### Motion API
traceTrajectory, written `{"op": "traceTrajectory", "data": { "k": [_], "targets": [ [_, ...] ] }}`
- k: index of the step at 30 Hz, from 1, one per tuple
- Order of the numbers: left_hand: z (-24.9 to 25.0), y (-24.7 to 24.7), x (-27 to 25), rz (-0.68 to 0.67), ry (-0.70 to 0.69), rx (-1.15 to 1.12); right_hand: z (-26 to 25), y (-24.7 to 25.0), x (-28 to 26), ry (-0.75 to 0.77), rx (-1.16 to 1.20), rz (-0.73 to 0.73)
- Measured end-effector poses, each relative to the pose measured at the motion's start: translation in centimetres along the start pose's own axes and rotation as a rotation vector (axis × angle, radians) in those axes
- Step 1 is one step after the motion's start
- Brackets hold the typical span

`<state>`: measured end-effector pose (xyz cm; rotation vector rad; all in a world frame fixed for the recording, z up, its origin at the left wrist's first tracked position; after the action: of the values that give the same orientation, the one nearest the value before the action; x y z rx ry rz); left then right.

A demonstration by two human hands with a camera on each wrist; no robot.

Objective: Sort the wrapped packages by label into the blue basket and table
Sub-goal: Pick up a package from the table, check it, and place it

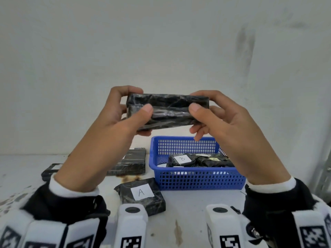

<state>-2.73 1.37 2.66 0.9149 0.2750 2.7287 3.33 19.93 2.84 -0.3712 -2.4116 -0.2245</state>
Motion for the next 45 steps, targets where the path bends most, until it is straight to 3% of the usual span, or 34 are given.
{"op": "traceTrajectory", "data": {
  "k": [12,19,23,27,33,41,45],
  "targets": [
    [-0.4,-0.5,0.5,-0.041,0.005,-0.069,-0.3,0.0,-0.3,0.018,-0.004,-0.044],
    [0.4,-0.8,-0.5,-0.063,-0.016,0.060,-0.2,-0.1,-0.4,0.053,-0.037,-0.074],
    [0.3,-0.8,-0.4,0.003,-0.032,0.070,-0.3,-0.3,-0.4,0.096,0.033,-0.107],
    [0.0,0.0,-0.2,0.095,-0.110,0.017,-0.5,-0.3,-0.5,0.009,0.149,-0.119],
    [0.0,0.8,0.1,-0.113,-0.016,-0.020,-0.4,-0.4,-0.3,0.068,0.110,-0.027],
    [-0.3,0.7,0.3,-0.084,-0.003,-0.205,-0.6,-0.1,-0.3,0.046,0.097,-0.044],
    [-0.2,0.4,0.2,-0.097,-0.013,-0.179,-0.6,0.0,-0.4,0.059,0.132,-0.052]
  ]
}}
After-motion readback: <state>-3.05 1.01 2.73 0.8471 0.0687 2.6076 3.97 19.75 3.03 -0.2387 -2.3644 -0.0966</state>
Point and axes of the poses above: each hand's wrist, its own x-axis towards the middle knuckle, its own y-axis out of the back of the hand, z = x × y, the point moved 1 cm from there along x, towards the middle knuckle, and after that the axes turned 11 degrees about x, right-handed, at the moved point
